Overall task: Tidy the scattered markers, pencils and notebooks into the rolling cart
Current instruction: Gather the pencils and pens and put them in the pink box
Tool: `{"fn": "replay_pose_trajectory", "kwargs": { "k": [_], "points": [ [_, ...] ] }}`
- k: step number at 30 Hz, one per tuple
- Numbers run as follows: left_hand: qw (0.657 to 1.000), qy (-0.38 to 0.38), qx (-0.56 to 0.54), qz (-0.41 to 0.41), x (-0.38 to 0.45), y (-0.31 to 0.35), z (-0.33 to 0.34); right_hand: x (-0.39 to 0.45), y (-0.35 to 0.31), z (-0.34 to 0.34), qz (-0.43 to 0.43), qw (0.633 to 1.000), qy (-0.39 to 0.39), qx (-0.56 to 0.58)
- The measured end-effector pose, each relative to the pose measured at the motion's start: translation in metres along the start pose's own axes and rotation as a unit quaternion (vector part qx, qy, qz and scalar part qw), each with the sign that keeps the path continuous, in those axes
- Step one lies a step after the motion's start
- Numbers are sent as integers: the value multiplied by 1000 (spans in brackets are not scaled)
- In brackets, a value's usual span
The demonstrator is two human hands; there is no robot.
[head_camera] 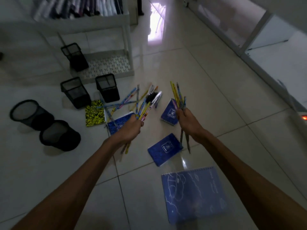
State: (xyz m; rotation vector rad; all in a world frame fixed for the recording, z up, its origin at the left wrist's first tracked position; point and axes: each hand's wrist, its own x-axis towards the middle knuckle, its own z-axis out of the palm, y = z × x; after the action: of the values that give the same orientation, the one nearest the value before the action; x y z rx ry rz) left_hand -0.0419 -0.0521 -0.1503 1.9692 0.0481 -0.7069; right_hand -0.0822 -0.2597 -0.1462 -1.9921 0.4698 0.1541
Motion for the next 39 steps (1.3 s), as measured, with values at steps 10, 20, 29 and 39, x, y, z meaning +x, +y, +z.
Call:
{"fn": "replay_pose_trajectory", "kwargs": {
  "k": [10, 20, 29, 39],
  "points": [
    [977, 101, 123, 142, -9, 116, -129, 36, -188, 35, -124, 979, 7, 163],
    [925, 211, 185, 257, -27, 206, -280, 65, -357, 46, -258, 956, 50, 127],
    [812, 310, 333, 366, -18, 306, -373, 105, -454, 32, -290, 942, 34, 165],
    [799, 289, 466, 247, 40, 380, -404, 145, -482, -6, -347, 933, -5, 99]
  ]
}}
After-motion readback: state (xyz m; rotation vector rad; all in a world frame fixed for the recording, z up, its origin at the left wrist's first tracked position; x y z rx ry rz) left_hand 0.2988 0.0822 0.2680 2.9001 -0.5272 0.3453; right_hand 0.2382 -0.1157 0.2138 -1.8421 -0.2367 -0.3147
